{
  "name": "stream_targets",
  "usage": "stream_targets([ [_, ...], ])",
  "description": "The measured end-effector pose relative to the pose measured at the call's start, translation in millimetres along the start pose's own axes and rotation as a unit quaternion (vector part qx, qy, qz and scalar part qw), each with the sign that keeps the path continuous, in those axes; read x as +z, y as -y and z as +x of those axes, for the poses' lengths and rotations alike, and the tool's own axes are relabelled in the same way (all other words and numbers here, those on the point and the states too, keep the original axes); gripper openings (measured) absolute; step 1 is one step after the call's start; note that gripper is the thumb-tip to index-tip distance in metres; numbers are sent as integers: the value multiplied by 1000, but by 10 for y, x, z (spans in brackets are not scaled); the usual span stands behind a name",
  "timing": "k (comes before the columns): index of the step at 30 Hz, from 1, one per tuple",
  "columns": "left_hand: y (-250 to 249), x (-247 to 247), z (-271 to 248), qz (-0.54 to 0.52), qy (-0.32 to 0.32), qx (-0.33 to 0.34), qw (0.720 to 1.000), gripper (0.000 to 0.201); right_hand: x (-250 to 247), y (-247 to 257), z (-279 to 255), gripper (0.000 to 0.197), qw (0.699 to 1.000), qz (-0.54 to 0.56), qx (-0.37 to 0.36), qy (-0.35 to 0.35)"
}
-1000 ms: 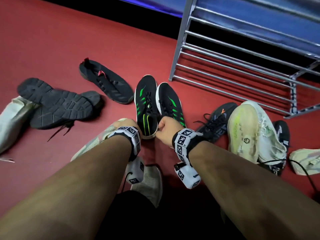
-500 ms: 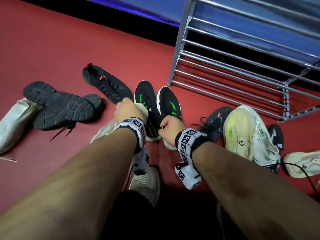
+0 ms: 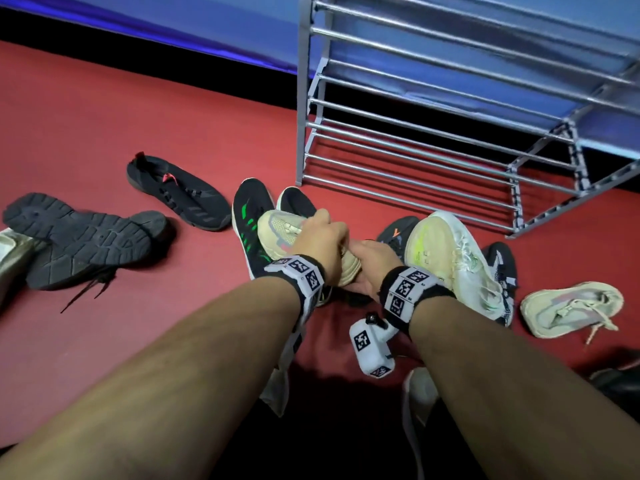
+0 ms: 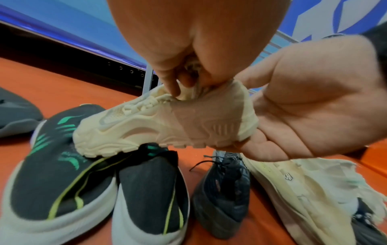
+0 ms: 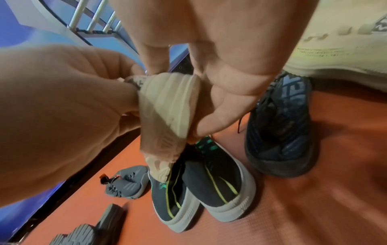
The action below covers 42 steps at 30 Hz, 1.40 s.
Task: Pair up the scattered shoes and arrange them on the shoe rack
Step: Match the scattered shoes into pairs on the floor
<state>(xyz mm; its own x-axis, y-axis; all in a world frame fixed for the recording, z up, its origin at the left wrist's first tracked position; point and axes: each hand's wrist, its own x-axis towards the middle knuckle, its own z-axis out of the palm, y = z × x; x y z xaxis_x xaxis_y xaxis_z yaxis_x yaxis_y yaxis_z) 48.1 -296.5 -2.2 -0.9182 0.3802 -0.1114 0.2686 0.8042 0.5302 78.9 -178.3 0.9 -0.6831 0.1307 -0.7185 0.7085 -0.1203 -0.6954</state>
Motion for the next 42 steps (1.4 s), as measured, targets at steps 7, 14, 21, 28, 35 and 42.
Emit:
stream_targets([
  [7,-143,144,83,59,-2,-73,996,42,-306,-103,39,30,997,-51,-33,-47],
  [14,-405,338,180,-62,28,-183,981,50,-653,-47,107,36,994,86,13,-61],
  [21,-492,561,220,-166,66,-176,968,36,-791,-121,119,29,994,64,47,-80],
  [28,-597,756,283,-174,72,-131,973,35,-973,-374,493,31,976,-146,12,-160],
  [35,-899,924,316,-138,150,-110,973,42,-1339,-259,101,2,955,-221,-42,-191],
  [42,-1356,1111,330,-174,154,-109,967,41,-1916,-341,50,13,924,-204,-95,-308],
])
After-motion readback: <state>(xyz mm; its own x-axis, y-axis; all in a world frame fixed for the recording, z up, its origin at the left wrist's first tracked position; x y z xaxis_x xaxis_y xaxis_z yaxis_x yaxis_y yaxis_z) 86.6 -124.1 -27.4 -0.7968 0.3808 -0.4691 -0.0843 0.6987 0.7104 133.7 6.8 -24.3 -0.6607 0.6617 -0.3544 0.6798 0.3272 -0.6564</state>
